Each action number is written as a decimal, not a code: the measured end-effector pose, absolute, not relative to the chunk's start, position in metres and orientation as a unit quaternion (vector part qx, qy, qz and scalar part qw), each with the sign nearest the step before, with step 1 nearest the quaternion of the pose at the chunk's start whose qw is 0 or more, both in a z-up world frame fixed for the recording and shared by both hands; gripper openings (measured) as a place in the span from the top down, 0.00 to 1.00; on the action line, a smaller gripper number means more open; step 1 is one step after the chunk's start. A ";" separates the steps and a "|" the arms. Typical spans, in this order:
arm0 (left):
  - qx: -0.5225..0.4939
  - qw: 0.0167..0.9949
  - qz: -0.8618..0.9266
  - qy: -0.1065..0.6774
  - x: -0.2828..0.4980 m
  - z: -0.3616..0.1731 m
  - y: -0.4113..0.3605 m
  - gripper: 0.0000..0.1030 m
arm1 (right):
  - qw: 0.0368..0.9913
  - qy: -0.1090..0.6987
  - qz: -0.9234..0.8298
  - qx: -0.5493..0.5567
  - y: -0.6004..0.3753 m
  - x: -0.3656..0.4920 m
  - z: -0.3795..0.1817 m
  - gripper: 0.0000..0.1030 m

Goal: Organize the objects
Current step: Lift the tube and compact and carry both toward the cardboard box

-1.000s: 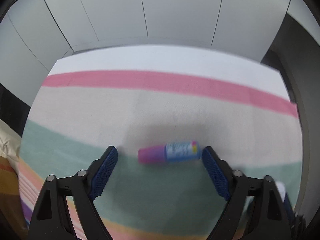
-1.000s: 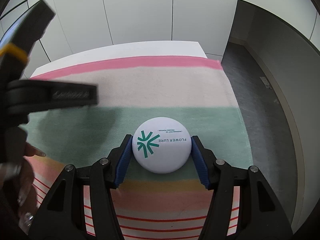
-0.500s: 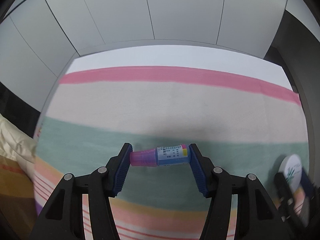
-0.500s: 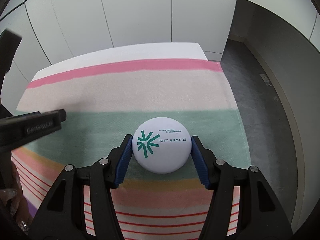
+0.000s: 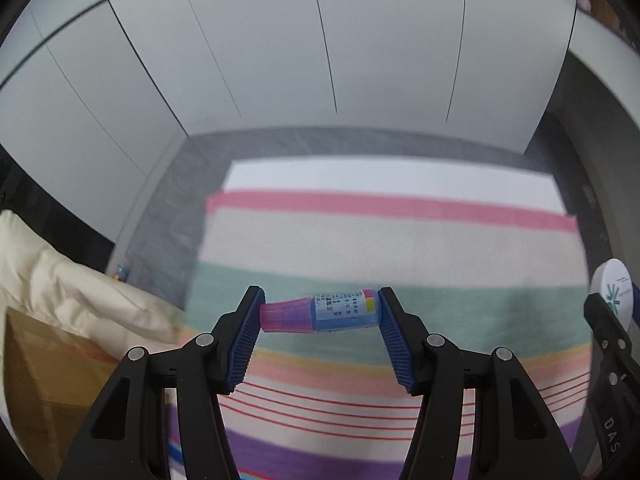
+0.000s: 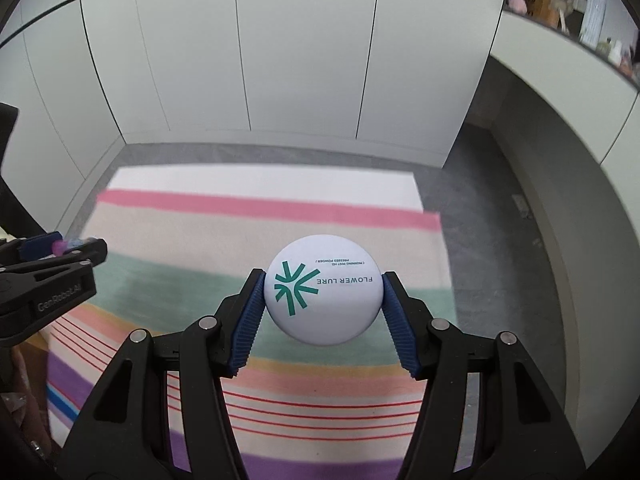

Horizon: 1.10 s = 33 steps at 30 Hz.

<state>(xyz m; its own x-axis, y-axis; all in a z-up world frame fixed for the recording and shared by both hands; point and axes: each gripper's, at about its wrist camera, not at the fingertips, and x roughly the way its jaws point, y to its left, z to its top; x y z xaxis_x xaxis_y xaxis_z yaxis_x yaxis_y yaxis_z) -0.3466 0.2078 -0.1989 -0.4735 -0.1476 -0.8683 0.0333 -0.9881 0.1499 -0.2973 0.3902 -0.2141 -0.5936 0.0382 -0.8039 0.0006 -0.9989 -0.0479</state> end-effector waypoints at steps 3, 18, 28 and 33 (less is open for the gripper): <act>0.497 0.047 -0.865 -0.053 -0.344 -0.165 0.200 0.43 | 0.003 -0.031 0.897 -0.440 0.380 -0.290 -0.173 0.42; 0.452 0.033 -0.890 -0.054 -0.300 -0.062 0.199 0.43 | -0.006 -0.035 0.906 -0.422 0.352 -0.265 -0.077 0.42; 0.452 0.032 -0.890 -0.059 -0.264 -0.055 0.203 0.43 | -0.004 -0.045 0.901 -0.432 0.349 -0.239 -0.067 0.42; 0.442 0.026 -0.893 -0.080 -0.229 -0.047 0.209 0.43 | -0.003 -0.047 0.898 -0.437 0.350 -0.214 -0.066 0.42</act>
<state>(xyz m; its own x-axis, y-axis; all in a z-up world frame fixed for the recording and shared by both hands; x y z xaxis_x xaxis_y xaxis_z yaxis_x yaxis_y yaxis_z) -0.2294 0.2087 -0.0472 -0.6071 -0.1169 -0.7860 -0.0241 -0.9860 0.1652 -0.2136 0.3503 -0.0657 -0.6179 0.0360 -0.7855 0.0468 -0.9955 -0.0825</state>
